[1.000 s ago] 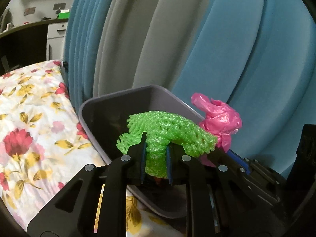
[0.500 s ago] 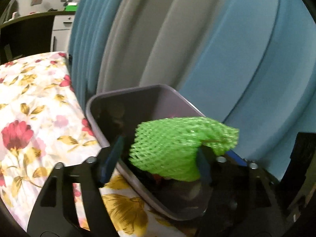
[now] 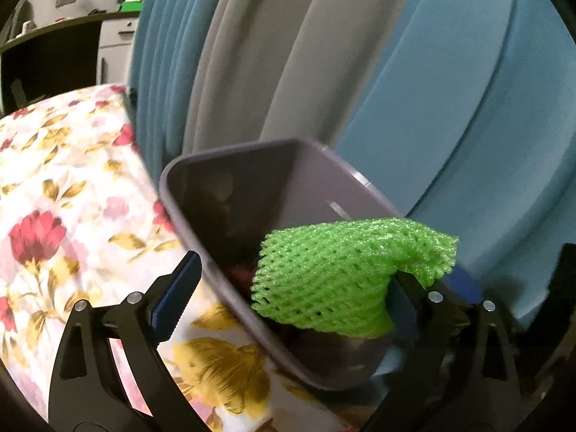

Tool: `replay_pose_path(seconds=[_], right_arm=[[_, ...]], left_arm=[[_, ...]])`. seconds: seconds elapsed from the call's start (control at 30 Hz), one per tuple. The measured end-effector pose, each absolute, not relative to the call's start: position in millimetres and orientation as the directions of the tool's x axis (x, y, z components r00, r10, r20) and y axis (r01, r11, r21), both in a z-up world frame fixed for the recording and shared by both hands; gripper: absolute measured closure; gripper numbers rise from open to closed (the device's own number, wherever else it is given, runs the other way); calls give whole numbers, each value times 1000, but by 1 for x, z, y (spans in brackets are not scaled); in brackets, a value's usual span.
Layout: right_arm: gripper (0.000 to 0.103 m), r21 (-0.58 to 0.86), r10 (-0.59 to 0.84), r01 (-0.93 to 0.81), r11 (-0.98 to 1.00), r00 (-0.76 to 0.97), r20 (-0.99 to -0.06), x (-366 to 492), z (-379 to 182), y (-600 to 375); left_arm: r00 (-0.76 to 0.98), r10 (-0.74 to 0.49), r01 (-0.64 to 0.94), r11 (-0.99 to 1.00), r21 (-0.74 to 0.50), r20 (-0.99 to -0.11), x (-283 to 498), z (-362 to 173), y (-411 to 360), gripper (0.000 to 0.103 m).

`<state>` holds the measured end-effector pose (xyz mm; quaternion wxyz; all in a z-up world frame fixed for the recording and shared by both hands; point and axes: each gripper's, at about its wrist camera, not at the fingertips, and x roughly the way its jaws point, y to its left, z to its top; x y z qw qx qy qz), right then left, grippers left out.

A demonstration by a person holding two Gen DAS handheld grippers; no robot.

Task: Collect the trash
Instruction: 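Open the right tool to drop the pink bag while the left tool releases the scrubber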

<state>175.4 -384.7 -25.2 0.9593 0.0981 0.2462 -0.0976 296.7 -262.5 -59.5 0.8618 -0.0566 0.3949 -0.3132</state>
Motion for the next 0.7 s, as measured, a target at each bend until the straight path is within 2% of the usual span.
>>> replay_pose_path(seconds=[0.27,0.5,0.7], right_arm=[[32,161,-123,228,960,863,-491,168,-26,-385],[32,170,-24,128,977,860,-509,169,-29,-379],[32,206,92,25,978,837,-540,172,-27,-376]], left_arm=[[395,-518,500,814,-295,-758,287,-94,-265,8],[373,-561,553,774,-309,-739,274,-89,-252,6],[431,-539,600,770,-216,-724,264,-77,-247,6]])
